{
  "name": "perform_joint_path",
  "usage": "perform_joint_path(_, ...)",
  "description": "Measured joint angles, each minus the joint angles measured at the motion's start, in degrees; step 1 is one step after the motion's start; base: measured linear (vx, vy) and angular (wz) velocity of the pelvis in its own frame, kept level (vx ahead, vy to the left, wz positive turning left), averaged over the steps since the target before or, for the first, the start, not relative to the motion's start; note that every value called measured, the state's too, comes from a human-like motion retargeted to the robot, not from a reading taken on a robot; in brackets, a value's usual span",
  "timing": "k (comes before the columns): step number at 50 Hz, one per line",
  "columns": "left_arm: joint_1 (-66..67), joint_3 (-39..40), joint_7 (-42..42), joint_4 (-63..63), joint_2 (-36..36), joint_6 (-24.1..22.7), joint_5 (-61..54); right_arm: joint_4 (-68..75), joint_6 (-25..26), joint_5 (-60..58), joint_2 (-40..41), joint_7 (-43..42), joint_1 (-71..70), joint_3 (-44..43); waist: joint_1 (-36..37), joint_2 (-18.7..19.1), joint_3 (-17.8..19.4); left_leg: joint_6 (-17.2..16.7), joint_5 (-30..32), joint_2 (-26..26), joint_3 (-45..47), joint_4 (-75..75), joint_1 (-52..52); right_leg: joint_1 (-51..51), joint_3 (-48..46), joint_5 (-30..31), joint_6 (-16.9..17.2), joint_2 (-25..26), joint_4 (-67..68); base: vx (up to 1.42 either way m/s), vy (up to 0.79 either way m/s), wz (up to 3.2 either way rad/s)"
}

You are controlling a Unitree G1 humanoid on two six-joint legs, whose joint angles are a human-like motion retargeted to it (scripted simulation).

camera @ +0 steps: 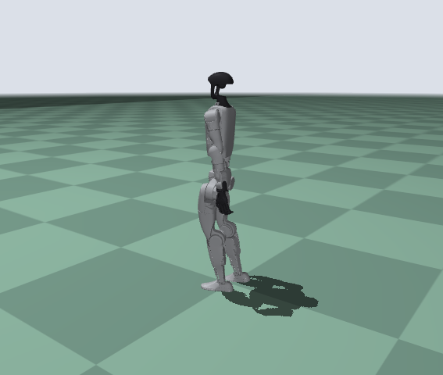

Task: In place motions

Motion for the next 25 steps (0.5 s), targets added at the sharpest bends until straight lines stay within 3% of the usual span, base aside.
perform_joint_path(4,-2.13,-1.5,-0.93,0.36,2.99,-0.14,-1.05,-0.86,-0.23,-3.11,-1.6,-2.92,0.86,-1.03,0.69,3.0,1.6,0.7,-0.31,4.59,0.01,1.68,0.23,-13.0,3.26,5.17,-5.57,1.56,26.07,0.01,0.16,0.13)
perform_joint_path(5,-3.34,-2.1,-1.12,0.48,3.95,0.17,-1.66,-0.87,-0.27,-3.46,-2.2,-3.46,0.85,-1.23,0.32,3.18,2.87,0.82,-0.21,5.25,0.12,1.8,0.84,-15.92,5.53,4.77,-5.67,3.13,30.49,-0.09,0.09,0.42)
perform_joint_path(6,-4.49,-2.55,-1.6,0.45,4.91,0.33,-1.75,-0.9,-0.15,-4.03,-2.62,-3.88,1.17,-1.78,-0.6,3.0,3.79,1.11,-0.11,5.28,-0.01,1.72,1.34,-18.82,3.03,5.17,-4.72,1.52,30.55,-0.1,0.05,0.48)
perform_joint_path(8,-7.0,-3.53,-2.55,0.21,6.36,0.43,-1.49,-0.47,-0.02,-4.33,-3.51,-4.99,1.86,-3.1,-3.4,2.65,6.02,1.79,0.04,5.09,-0.97,2.09,2.14,-24.72,-0.48,6.1,-0.95,-0.64,26.86,-0.1,0.07,0.84)
perform_joint_path(12,-12.02,-7.48,-5.24,-3.18,7.76,-1.2,-1.79,2.15,0.39,0.62,-5.42,-6.54,3.53,-5.61,-12.91,2.19,12.69,3.31,-0.61,4.41,-5.34,5.24,3.75,-36.27,0.05,6.62,8.76,-3.93,6.37,-0.14,0.16,1.43)
perform_joint_path(14,-15.39,-8.49,-6.8,-5.38,8.51,-2.06,-1.79,4.54,1.03,4.93,-5.44,-6.18,3.89,-6.85,-17.63,2.15,17.52,3.87,-0.99,4.36,-8.76,6.37,5.64,-42.6,2.79,4.75,10.94,-6.18,-1.43,-0.24,0.21,1.37)
perform_joint_path(17,-20.04,-8.37,-8.72,-9.13,9.27,-3.34,-0.56,11.77,1.39,12.14,-5.6,-3.63,4.19,-9.46,-20.67,2.48,24.18,4.09,-0.94,5.55,-11.76,6.96,8.41,-52.31,4.39,3.9,11.24,-9.39,-5.25,-0.13,0.14,0.89)
perform_joint_path(19,-22.13,-10.08,-9.22,-11.26,8.7,-4.7,-0.78,14.94,3.96,15.07,-5.64,-0.19,6.5,-12.2,-20.35,4.14,26.37,4.18,-1.06,6.7,-13.6,8.07,8.54,-56.91,6.17,4.06,10.05,-11.0,-4.63,0.03,0.04,0.88)
perform_joint_path(22,-23.77,-13.13,-9.63,-12.11,7.1,-5.69,-2.7,14.94,9.13,17.52,-3.62,0.77,12.05,-14.39,-19.15,7.05,25.74,4.15,-1.57,8.37,-15.97,9.98,6.68,-60.3,8.52,3.87,9.21,-12.39,-3.45,0.09,-0.04,0.59)
perform_joint_path(25,-23.78,-13.42,-10.81,-11.94,5.38,-5.51,-3.09,14.94,9.72,18.58,-1.91,-1.52,13.93,-14.39,-17.81,7.13,24.49,4.02,-1.41,8.1,-16.01,9.87,6.17,-58.54,8.22,4.12,8.99,-12.64,-2.95,0.0,0.05,-0.02)
